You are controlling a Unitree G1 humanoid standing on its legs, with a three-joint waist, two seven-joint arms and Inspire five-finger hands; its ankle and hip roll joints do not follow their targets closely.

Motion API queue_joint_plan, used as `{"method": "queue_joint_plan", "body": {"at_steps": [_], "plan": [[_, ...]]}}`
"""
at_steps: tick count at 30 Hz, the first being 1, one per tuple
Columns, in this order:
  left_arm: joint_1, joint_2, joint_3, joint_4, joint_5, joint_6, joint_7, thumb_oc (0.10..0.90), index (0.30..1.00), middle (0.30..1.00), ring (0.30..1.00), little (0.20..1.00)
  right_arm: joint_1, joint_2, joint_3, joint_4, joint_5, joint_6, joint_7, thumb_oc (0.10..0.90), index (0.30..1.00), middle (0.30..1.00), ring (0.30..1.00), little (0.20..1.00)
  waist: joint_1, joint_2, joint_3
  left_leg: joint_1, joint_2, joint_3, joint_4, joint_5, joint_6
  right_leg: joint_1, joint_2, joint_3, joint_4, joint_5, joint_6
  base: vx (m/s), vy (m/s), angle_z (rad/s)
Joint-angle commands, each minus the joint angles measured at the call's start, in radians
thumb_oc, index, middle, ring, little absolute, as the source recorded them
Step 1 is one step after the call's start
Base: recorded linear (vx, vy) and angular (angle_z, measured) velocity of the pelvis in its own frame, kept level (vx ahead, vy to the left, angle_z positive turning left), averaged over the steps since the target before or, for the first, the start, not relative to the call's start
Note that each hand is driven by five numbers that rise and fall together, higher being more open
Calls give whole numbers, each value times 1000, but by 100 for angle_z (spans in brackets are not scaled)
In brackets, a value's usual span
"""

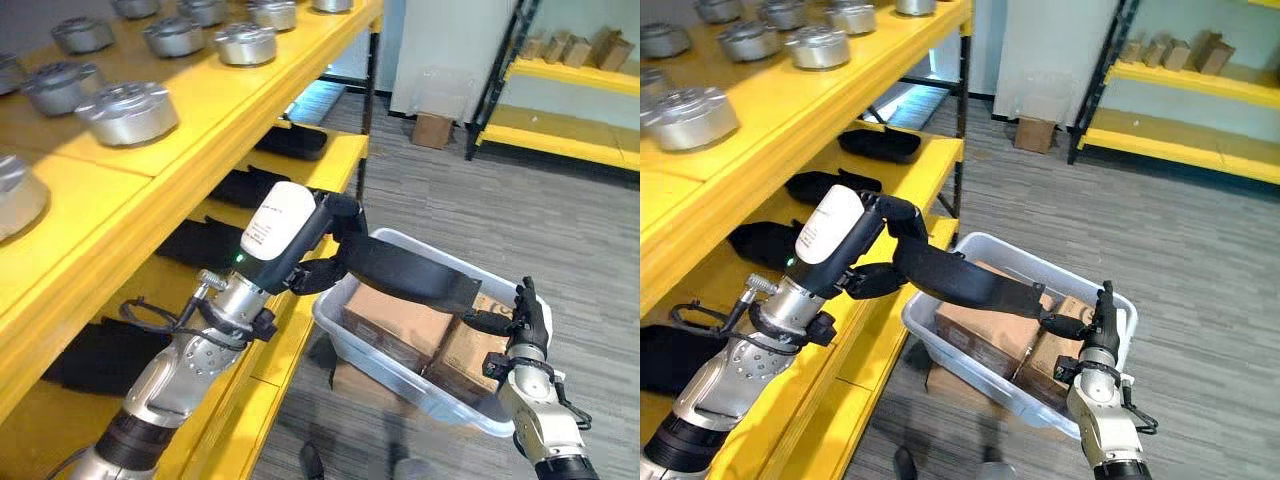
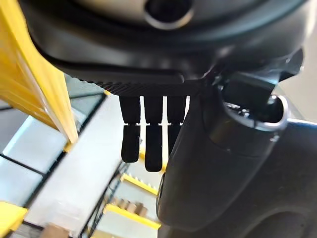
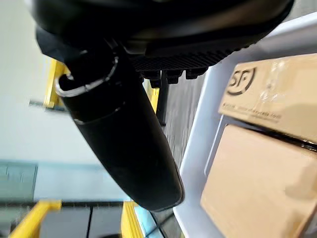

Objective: Move parts from the plastic box to the shelf.

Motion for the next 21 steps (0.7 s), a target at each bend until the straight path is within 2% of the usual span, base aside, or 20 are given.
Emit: {"method": "queue_joint_plan", "body": {"at_steps": [1, 2, 3, 5, 7, 10, 11, 12, 13, 14, 16, 17, 19, 21], "plan": [[-123, -73, 14, -94, -74, -37, 55, 400, 300, 300, 300, 300, -82, -31, -52, -93, -62, -115, -45, 900, 1000, 1000, 1000, 1000, -9, 17, -66, 124, -8, -48, -2, -214, -15, -97, 67, 23, 83, 175, 5, -295, 19, 54], [-134, -76, 2, -94, -72, -32, 55, 400, 300, 300, 300, 300, -83, -33, -53, -97, -66, -120, -59, 900, 1000, 1000, 1000, 1000, -10, 17, -64, 111, -8, -69, -2, -207, -11, -98, 87, 46, 139, 143, -4, -264, 0, 66], [-152, -83, -9, -96, -80, -27, 52, 400, 300, 300, 300, 300, -85, -40, -57, -104, -77, -130, -78, 900, 1000, 1000, 1000, 1000, -7, 20, -64, 92, -7, -100, -2, -193, -11, -90, 131, 80, 196, 104, -11, -323, -1, 87], [-173, -86, -14, -100, -65, -17, 60, 400, 300, 300, 300, 300, -97, -47, -58, -113, -83, -134, -81, 900, 1000, 1000, 1000, 1000, -4, 15, -63, 70, -14, -126, -2, -180, -15, -81, 167, 98, 240, 48, -26, -316, -61, 72], [-193, -67, -9, -110, -68, 0, 74, 400, 300, 300, 300, 300, -113, -60, -46, -115, -100, -146, -92, 900, 1000, 1000, 1000, 1000, 29, -10, -53, -20, -39, -140, 37, -144, -42, -1, 178, 100, 100, -14, -63, -323, -166, 77], [-186, -52, 16, -112, -67, -6, 102, 400, 300, 300, 300, 300, -150, -89, -33, -101, -98, -149, -89, 900, 1000, 1000, 1000, 1000, 68, -8, -31, -72, -39, -153, 68, -125, -61, 66, 162, 86, -29, -52, -90, -262, -119, 33], [-188, -50, 21, -112, -69, -12, 109, 400, 300, 300, 300, 300, -158, -94, -31, -95, -110, -153, -88, 900, 1000, 1000, 1000, 1000, 70, -4, -19, -89, -33, -137, 79, -112, -68, 70, 164, 81, -37, -52, -95, -274, -62, 23], [-192, -55, 30, -107, -68, -26, 110, 400, 300, 300, 300, 300, -163, -103, -32, -86, -120, -154, -90, 900, 1000, 1000, 1000, 1000, 65, -4, -2, -104, -24, -74, 98, -116, -81, 98, 155, 59, -56, -65, -99, -178, -22, 16], [-193, -56, 30, -107, -68, -27, 109, 400, 300, 300, 300, 300, -163, -104, -32, -85, -118, -153, -90, 900, 1000, 1000, 1000, 1000, 64, -4, 1, -105, -23, -67, 102, -116, -83, 102, 154, 56, -59, -65, -99, -275, -10, 41], [-203, -79, 41, -98, -85, -57, 77, 400, 300, 300, 300, 300, -129, -114, -62, -103, -114, -143, -111, 900, 1000, 1000, 1000, 1000, 38, -8, 6, -125, 10, 97, 129, -123, -91, 134, 134, -11, -93, -65, -100, -229, -3, 59], [-192, -91, 51, -98, -95, -71, 58, 400, 300, 300, 300, 300, -103, -119, -83, -109, -99, -148, -115, 900, 1000, 1000, 1000, 1000, 24, -11, 1, -119, 26, 160, 163, -140, -84, 133, 116, -51, -103, -53, -100, -242, 11, 137], [-170, -92, 60, -108, -92, -77, 63, 400, 300, 300, 300, 300, -90, -122, -94, -110, -97, -153, -115, 900, 1000, 1000, 1000, 1000, 14, -16, 2, -110, 30, 167, 216, -182, -75, 136, 101, -65, -97, -56, -99, -180, 36, 142], [-153, -91, 67, -115, -90, -84, 67, 400, 300, 300, 300, 300, -87, -122, -99, -108, -102, -158, -116, 900, 1000, 1000, 1000, 1000, 12, -18, 1, -101, 35, 166, 239, -205, -71, 134, 94, -69, -91, -55, -99, -105, 57, 64], [-116, -92, 88, -138, -79, -99, 82, 400, 300, 300, 300, 300, -85, -121, -109, -101, -100, -145, -110, 900, 1000, 1000, 1000, 1000, 0, -17, -5, -23, 76, 155, 278, -261, -73, 111, 66, -92, -56, -53, -103, -131, 143, 37]]}}
